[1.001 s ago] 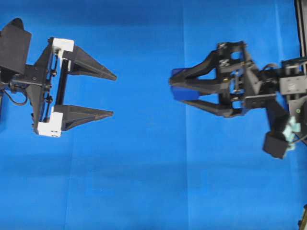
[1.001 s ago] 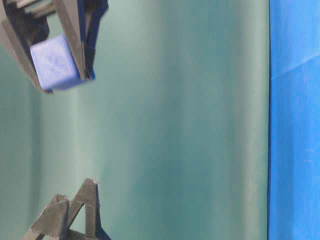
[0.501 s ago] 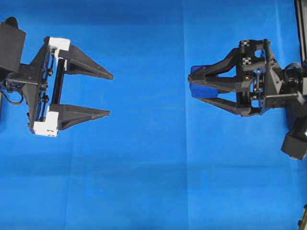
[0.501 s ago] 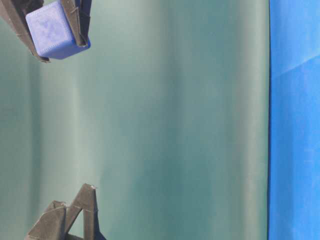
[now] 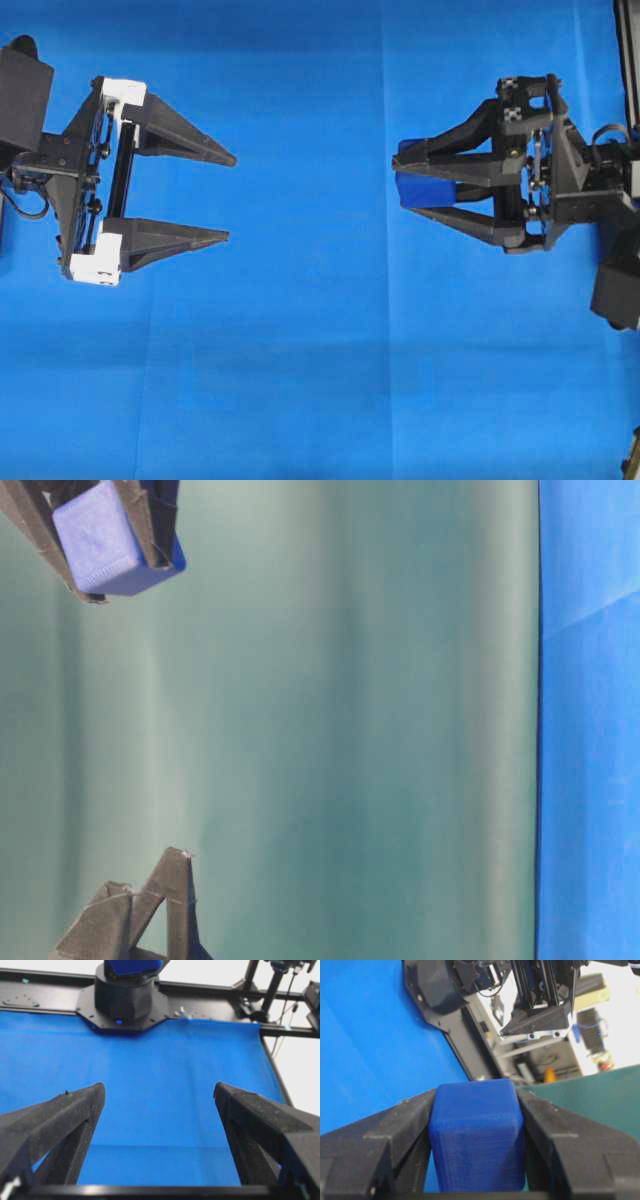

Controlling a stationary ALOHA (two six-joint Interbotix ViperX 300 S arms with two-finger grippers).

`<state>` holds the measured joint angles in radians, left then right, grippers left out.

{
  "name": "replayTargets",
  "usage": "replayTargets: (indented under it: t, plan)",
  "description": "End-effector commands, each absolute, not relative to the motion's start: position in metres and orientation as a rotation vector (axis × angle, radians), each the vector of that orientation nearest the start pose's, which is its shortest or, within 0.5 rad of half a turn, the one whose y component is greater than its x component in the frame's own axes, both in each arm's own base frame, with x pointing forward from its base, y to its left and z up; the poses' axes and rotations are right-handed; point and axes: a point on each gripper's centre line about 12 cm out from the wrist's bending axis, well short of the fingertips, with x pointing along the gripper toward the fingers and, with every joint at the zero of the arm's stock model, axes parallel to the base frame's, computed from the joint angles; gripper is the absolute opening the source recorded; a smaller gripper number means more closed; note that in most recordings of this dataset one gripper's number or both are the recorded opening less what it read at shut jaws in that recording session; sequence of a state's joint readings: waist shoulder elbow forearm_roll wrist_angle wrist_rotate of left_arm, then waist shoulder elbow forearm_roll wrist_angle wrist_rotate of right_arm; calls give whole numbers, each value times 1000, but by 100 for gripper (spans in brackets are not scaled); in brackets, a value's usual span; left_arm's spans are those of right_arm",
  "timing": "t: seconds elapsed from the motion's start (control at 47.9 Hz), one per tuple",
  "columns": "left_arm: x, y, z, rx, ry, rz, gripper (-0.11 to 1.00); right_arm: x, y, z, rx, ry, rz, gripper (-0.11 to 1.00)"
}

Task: Handover the blue block to the right arm after grasping it with the left arm, then place it in the designated position.
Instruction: 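Pull the cube back to the right with the right gripper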

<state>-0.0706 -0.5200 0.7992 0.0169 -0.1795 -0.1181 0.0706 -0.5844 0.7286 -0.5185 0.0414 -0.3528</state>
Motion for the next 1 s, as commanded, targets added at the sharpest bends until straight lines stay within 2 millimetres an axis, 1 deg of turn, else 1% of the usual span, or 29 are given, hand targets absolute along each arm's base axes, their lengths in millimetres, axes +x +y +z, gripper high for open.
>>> replayTargets:
  t: [0.0,0.125,0.376,0.522,0.709,0.981]
  plan:
    - [308,-23,331,-99,79,-72,93,295,19,357,-796,118,110,33]
    - [308,-23,332,-99,76,-72,93,294,19,359,-665,121,100,33]
    - [308,-23,331,-99,77,-72,93,291,18,361,-310,138,68,33]
    - [308,-22,331,-99,77,-70,93,287,15,360,-166,171,38,33]
    - [309,-23,331,-99,79,-72,93,285,12,356,-80,216,4,33]
    - [309,-23,331,-99,77,-72,93,285,12,357,-72,218,2,33]
